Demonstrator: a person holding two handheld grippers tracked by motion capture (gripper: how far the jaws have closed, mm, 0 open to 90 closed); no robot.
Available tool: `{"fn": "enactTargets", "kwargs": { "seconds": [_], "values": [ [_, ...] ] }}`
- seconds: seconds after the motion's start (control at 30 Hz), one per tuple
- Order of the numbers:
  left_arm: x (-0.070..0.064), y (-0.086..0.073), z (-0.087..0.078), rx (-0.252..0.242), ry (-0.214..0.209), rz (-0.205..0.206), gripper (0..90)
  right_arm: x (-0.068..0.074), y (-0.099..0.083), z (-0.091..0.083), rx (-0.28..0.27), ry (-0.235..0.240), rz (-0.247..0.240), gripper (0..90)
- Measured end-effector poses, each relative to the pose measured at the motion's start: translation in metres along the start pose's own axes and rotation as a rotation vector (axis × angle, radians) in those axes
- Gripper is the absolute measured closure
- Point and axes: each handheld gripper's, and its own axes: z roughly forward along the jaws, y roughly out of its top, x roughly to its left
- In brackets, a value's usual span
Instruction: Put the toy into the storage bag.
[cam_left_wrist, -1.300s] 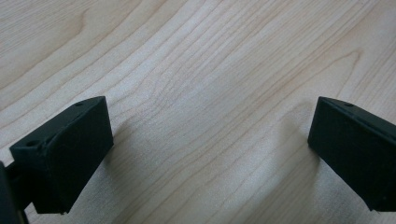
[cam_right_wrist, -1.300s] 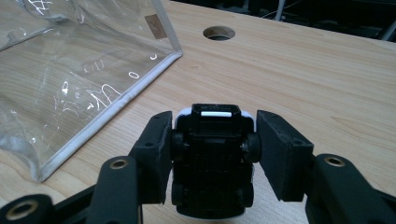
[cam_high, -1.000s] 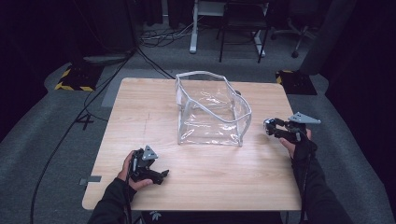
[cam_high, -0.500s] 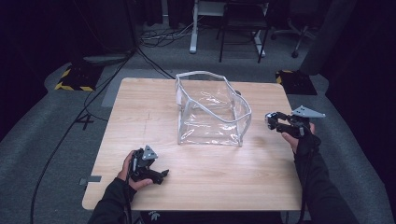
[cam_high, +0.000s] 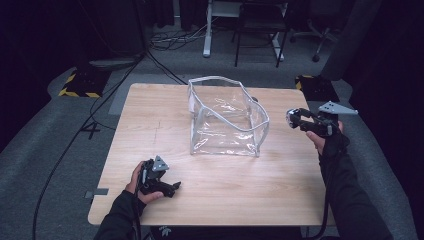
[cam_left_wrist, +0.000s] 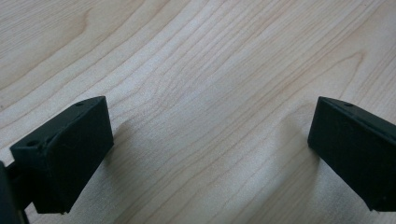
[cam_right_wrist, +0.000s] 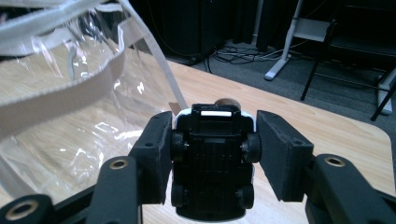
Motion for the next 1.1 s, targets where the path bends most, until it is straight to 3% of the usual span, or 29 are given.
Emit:
{"fn": "enactTargets", "kwargs": {
  "seconds": [0.5, 1.1],
  "values": [
    [0.0, 0.0, 0.0, 0.0, 0.0, 0.0, 0.2, 0.001, 0.035, -0.007, -0.043, -0.012, -0.024, 48.7],
    [0.0, 0.0, 0.0, 0.0, 0.0, 0.0, 0.2, 0.013, 0.069, -0.006, -0.07, 0.018, -0.047, 48.7]
  ]
}}
